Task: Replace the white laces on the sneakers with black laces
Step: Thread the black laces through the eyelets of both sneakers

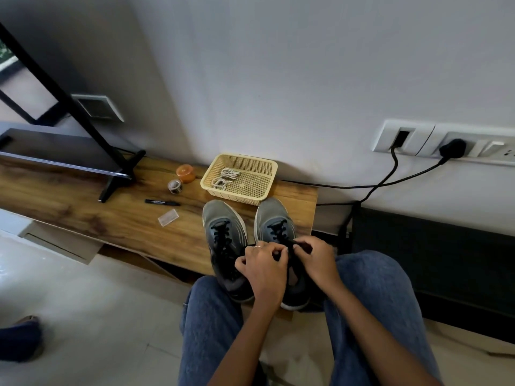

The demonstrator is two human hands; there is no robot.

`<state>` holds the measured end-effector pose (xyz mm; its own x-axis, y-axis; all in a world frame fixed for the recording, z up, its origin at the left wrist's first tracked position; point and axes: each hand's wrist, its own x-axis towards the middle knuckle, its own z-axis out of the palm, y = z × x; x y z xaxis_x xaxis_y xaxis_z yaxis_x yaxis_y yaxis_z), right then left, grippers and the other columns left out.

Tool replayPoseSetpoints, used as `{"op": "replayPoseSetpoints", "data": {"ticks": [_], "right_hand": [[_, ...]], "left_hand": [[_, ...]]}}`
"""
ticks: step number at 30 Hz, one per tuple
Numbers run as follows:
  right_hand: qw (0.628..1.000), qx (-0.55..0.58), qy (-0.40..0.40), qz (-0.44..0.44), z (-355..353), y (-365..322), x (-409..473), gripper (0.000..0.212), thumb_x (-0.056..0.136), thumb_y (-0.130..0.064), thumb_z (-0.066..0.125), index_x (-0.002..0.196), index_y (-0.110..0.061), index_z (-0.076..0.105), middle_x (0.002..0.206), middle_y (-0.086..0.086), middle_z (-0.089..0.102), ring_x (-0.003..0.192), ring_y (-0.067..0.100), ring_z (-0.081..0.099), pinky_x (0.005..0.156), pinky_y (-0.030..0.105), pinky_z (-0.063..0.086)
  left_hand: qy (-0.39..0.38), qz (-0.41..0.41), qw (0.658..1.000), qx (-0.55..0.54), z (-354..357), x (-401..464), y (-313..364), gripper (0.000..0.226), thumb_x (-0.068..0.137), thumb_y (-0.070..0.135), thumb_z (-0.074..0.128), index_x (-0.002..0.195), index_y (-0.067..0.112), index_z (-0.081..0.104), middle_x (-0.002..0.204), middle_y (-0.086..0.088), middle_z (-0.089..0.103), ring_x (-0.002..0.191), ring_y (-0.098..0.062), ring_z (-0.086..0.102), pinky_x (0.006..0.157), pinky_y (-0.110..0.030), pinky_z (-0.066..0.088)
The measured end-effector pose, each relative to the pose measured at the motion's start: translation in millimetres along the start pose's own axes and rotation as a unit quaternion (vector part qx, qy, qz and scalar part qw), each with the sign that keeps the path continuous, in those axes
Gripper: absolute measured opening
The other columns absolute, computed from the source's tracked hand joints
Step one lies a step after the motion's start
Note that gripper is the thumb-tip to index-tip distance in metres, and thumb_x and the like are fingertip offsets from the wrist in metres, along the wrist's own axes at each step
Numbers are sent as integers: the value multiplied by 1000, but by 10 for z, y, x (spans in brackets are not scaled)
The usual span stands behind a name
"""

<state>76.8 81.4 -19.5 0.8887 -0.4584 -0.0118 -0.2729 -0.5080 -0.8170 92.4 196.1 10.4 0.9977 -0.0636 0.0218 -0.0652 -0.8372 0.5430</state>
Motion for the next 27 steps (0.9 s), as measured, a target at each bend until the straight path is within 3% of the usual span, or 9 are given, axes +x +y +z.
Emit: {"op": "replayPoseSetpoints", "data": {"ticks": [5, 11, 18, 23, 27], "right_hand": [[979, 159, -31, 121, -39, 45, 47, 8, 87, -6, 65, 91, -9, 71, 80, -4, 65, 75, 5, 59, 60, 5, 42], [938, 274, -38, 211, 17, 79, 51, 7, 87, -6, 65, 88, -10, 70, 80, 4, 67, 74, 13, 62, 54, 12, 48], [946, 268, -38, 179, 35, 129, 38, 8, 86, -6, 67, 89, -12, 70, 84, 4, 68, 78, 14, 63, 58, 13, 49], [968, 221, -41, 110, 6, 109, 10, 9, 85, -6, 68, 89, -14, 70, 80, -7, 66, 75, 1, 60, 63, 7, 45], [978, 181, -65, 81, -4, 152, 31, 11, 88, -13, 65, 87, -23, 70, 86, -9, 69, 84, 4, 64, 73, 15, 47]], "left_hand": [[24, -6, 1000, -14, 104, 14, 47, 9, 87, 37, 64, 85, 32, 72, 85, 10, 62, 95, -14, 49, 80, -31, 14], [58, -9, 997, -51, 211, 3, 22, 8, 84, 31, 70, 76, 29, 69, 76, 11, 58, 86, -11, 48, 79, -29, 11], [24, 43, 999, -15, 161, 56, -3, 7, 85, 28, 69, 79, 28, 71, 80, 10, 61, 87, -11, 50, 78, -28, 12], [18, 73, 997, -12, 176, 114, -47, 9, 82, 24, 70, 74, 28, 69, 77, 10, 59, 83, -12, 51, 83, -38, 31], [8, 88, 996, -8, 184, 132, -54, 8, 83, 23, 70, 75, 25, 69, 77, 8, 60, 83, -15, 54, 86, -45, 40]]}}
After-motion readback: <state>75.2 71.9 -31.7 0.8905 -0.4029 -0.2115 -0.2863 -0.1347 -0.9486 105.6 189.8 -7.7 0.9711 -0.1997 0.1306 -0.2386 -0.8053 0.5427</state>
